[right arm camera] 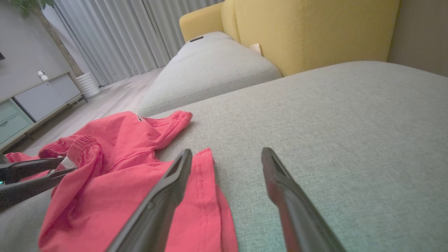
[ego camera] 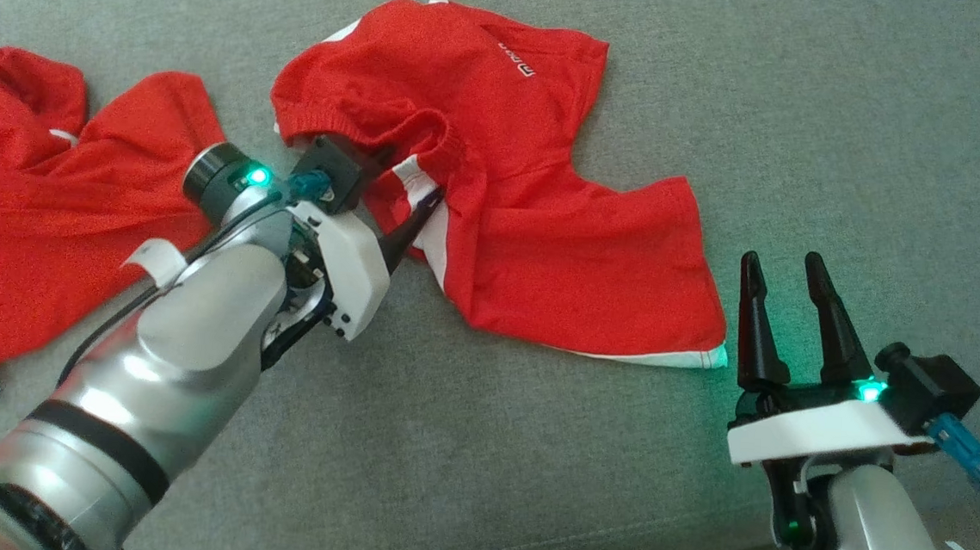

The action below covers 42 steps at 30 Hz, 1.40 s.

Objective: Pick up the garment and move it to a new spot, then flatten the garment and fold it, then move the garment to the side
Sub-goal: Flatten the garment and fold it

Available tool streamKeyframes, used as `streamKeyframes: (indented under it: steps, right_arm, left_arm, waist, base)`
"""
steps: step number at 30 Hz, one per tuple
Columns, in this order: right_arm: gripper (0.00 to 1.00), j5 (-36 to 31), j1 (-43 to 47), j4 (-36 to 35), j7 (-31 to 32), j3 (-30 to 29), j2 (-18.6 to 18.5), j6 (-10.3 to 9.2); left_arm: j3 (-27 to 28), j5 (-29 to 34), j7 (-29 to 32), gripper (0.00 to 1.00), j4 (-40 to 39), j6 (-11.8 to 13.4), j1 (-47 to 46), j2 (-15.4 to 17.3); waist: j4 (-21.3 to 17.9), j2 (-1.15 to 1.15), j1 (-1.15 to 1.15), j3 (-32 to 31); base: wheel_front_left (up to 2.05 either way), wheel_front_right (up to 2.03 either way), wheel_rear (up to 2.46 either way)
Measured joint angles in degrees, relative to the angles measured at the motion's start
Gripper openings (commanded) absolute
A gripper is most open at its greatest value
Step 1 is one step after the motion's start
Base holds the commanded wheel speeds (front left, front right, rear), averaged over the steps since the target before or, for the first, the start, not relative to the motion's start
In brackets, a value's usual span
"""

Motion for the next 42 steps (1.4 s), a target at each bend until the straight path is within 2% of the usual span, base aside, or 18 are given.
streamKeyframes:
  steps: [1, 2, 4, 10, 20, 24, 42]
  right_arm:
    - [1.00, 0.02, 0.00, 0.02, 0.00, 0.01, 0.00, 0.00]
    - [1.00, 0.12, 0.00, 0.07, 0.00, 0.02, 0.00, 0.00]
    - [1.00, 0.25, 0.00, 0.22, 0.00, 0.05, 0.00, 0.00]
    - [1.00, 0.23, 0.00, 0.36, 0.00, 0.03, 0.00, 0.00]
    - [1.00, -2.99, 1.19, 4.47, 0.00, -1.01, 0.00, 0.00]
    - [1.00, -4.82, 4.44, 8.89, 0.57, -2.58, 0.01, 0.00]
    - [1.00, -4.22, 4.69, 13.66, 3.13, -3.69, 0.03, 0.00]
  left_arm:
    - [-0.38, -0.24, -0.01, 1.00, 0.32, 0.00, -0.05, 0.00]
    - [-0.87, -0.38, -0.02, 0.62, 0.60, 0.00, -0.09, 0.00]
    - [-1.44, -0.79, -0.25, 0.00, 1.01, 0.00, -0.18, -0.01]
    - [-2.82, -2.31, -1.29, 0.00, 1.55, 0.00, -0.99, -0.18]
    - [-1.31, -3.72, -4.28, 0.00, -0.26, 0.58, 0.97, 0.81]
    - [-1.52, -4.21, -4.48, 0.00, -3.25, 1.67, 5.66, 2.10]
    - [-2.76, -4.70, -4.37, 0.00, -15.17, 6.76, 12.51, 5.12]
  waist:
    - [0.01, 0.00, 0.00, -0.05]
    - [0.02, 0.00, 0.00, -0.10]
    - [0.05, 0.00, 0.00, -0.17]
    - [0.30, 0.00, 0.00, -0.51]
    - [2.11, 0.00, 0.00, -3.69]
    - [3.83, 0.00, 0.00, -5.50]
    - [8.06, 0.00, 0.00, -6.53]
  base:
    - [0.00, 0.00, 0.00]
    - [0.00, 0.00, 0.00]
    - [0.00, 0.00, 0.00]
    - [0.00, 0.00, 0.00]
    - [0.00, 0.00, 0.00]
    - [0.00, 0.00, 0.00]
    - [0.00, 0.00, 0.00]
